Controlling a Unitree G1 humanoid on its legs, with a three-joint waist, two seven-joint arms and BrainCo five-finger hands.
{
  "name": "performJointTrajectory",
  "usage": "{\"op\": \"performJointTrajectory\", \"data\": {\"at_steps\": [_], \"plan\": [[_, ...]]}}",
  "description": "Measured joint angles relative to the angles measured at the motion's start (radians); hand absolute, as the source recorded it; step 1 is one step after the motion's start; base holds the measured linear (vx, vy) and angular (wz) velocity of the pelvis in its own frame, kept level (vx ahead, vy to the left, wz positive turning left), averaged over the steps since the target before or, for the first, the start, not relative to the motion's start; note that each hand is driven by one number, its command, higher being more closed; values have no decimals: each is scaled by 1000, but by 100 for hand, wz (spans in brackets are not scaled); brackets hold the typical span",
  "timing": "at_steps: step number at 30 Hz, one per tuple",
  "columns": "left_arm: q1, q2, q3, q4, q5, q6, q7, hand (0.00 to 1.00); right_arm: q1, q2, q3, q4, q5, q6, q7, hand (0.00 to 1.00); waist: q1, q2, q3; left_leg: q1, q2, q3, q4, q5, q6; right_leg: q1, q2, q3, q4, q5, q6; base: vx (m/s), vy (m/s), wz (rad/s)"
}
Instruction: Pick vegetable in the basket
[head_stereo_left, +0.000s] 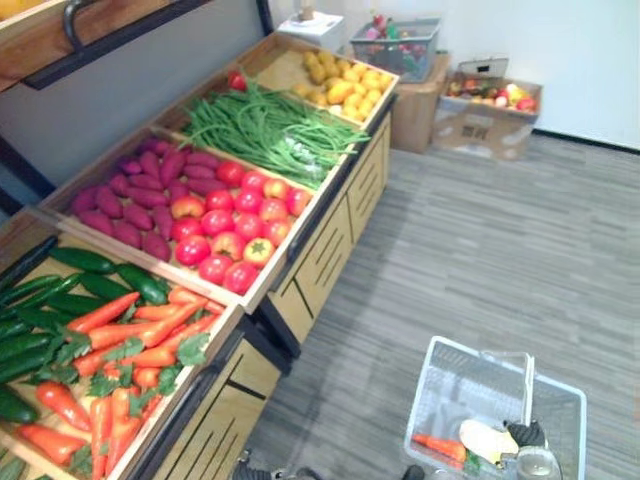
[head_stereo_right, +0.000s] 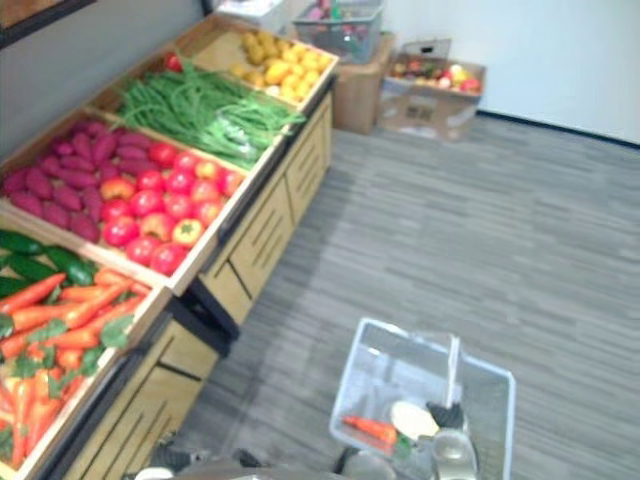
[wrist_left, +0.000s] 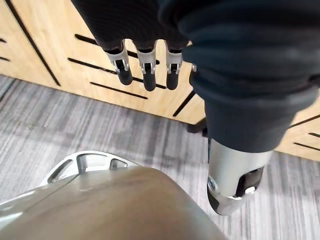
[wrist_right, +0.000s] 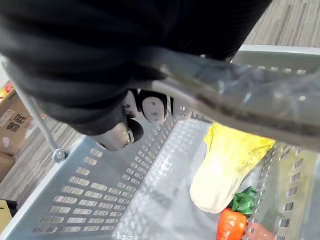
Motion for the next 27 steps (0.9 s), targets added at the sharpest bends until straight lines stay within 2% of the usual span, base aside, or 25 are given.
{"op": "performJointTrajectory", "data": {"at_steps": [2, 3, 5, 6, 7, 8, 9, 10, 12, 13, 15, 16, 17, 18, 19, 20, 21, 22, 23, 24, 25, 26, 27], "plan": [[8, 6, 1, 0, -1, -1, 9, 0, 0, -3, 10, -6, 0, -9, -1, 100, 7, -6, 4, -23, 2, -143, 85, 0, 0, 9, -2, 56, -16, 11, 4, -37, 35, -73], [12, 10, -2, -6, 0, -2, 14, 0, -2, -9, 29, -15, 0, -16, -2, 100, 18, -17, 12, -55, -16, -276, 131, -26, -9, 17, -7, 109, -38, 24, 6, 5, 131, -116], [15, -2, -20, 2, 4, -3, 25, 0, -19, -30, 57, -15, 0, -19, -7, 100, 34, 9, 20, -51, -132, -502, -2, -92, -30, 4, -18, 221, -61, 46, 4, 10, 197, -137], [15, -9, -22, 2, 4, -3, 32, 0, -23, -38, 69, -15, -1, -19, -9, 100, 39, 19, 26, -53, -157, -548, -39, -92, -32, -2, -18, 249, -64, 53, 11, -13, 205, -141], [18, -19, -33, 2, 5, -3, 35, 0, -26, -47, 77, -15, -1, -21, -9, 100, 43, 43, 35, -56, -191, -624, -115, -88, -33, -10, -12, 294, -66, 60, 24, -3, 256, -147], [25, -31, -28, 6, 3, -3, 37, 0, -20, -44, 83, -16, 0, -20, -15, 100, 52, 60, 36, -59, -206, -647, -144, -75, -21, -20, 3, 347, -75, 69, 48, 38, 258, -123], [25, -36, -30, 7, 5, -2, 38, 0, -10, -42, 86, -25, 0, -21, -16, 100, 51, 74, 25, -60, -215, -641, -147, -86, -25, -14, -1, 357, -88, 75, 57, 114, 261, -82], [21, -35, -28, 4, 6, -4, 40, 0, 6, -42, 90, -58, 0, -22, -21, 100, 47, 65, 29, -66, -228, -622, -139, -106, -11, -28, -13, 363, -67, 75, 59, 138, 165, -25], [22, -33, -22, -4, 6, -8, 42, 0, 24, -42, 105, -95, 0, -21, -23, 100, 48, 61, 32, -66, -244, -610, -120, -124, -9, -44, -25, 369, -53, 75, 49, 143, 151, -32], [31, -42, 0, -4, 9, -8, 42, 0, 35, -37, 120, -126, 0, -21, -23, 100, 55, 58, 31, -64, -244, -583, -91, -133, 6, -42, -25, 393, -70, 78, 52, 243, 173, -54], [43, -47, 35, -10, 34, -8, 41, 0, 39, -31, 153, -144, -2, -23, -18, 100, 68, 41, 37, -76, -250, -574, -5, -138, 11, -22, -32, 425, -92, 79, 52, 246, 124, -58], [52, -47, 50, -18, 41, -9, 40, 0, 29, -17, 152, -146, -21, -24, -15, 100, 88, 15, 38, -117, -251, -582, 110, -141, 18, -12, -46, 455, -88, 79, 52, 171, 60, -63], [66, -45, 55, -27, 43, -11, 41, 0, 32, -17, 156, -148, -38, -25, -12, 100, 104, 8, 27, -141, -257, -603, 121, -165, 29, -17, -47, 480, -82, 77, 51, 151, 49, -67], [77, -53, 55, -31, 43, -11, 42, 0, 33, -22, 161, -153, -39, -25, -10, 100, 109, 21, 16, -130, -256, -618, 77, -163, 30, -20, -36, 485, -78, 70, 47, 131, 88, -61], [85, -55, 51, -26, 42, -8, 41, 0, 36, -16, 163, -165, -39, -27, -4, 100, 105, 25, 7, -100, -252, -628, 38, -225, 53, -36, -28, 486, -42, 26, 83, 109, 77, -40], [81, -50, 48, -22, 42, -8, 37, 0, 37, -11, 165, -168, -39, -29, 2, 100, 105, 14, 7, -86, -256, -631, 10, -247, 58, -62, -29, 497, 22, -2, 107, 121, 79, -40], [80, -36, 37, -18, 42, -9, 36, 0, 29, 3, 166, -173, -39, -33, 4, 100, 108, 3, -1, -71, -261, -616, -7, -245, 59, -159, -36, 499, 200, -29, 122, 144, 51, -43], [87, -18, 19, -19, 41, -9, 34, 0, 11, 6, 168, -174, -38, -35, 1, 100, 102, -19, 5, -44, -259, -598, -14, -249, 62, -250, -42, 504, 401, -23, 138, 208, 36, -28], [89, 7, -12, -21, 41, -8, 33, 0, 11, 11, 170, -176, -38, -36, -1, 100, 93, -43, 12, 1, -267, -603, -14, -255, 65, -304, -56, 513, 574, 20, 204, 245, 32, -2], [88, 18, -22, -23, 41, -8, 34, 0, 13, 19, 168, -176, -36, -35, -3, 100, 91, -54, 15, 27, -271, -611, -19, -256, 66, -320, -59, 523, 638, 59, 230, 332, 6, 41], [89, 28, -30, -29, 39, -8, 36, 0, 19, 30, 156, -175, -34, -35, -10, 100, 76, -54, 20, 68, -266, -640, -28, -256, 68, -352, -60, 524, 747, 146, 233, 288, -15, 45], [90, 31, -30, -33, 35, -7, 36, 0, 19, 33, 147, -176, -31, -36, -15, 100, 69, -57, 17, 85, -260, -650, -33, -257, 70, -360, -64, 519, 789, 158, 232, 315, -42, 61], [83, 30, -32, -42, 31, -7, 37, 0, 10, 30, 140, -175, -31, -37, -22, 100, 67, -57, 18, 126, -248, -661, -59, -258, 71, -370, -83, 459, 812, 80, 177, 198, -48, 43]]}}
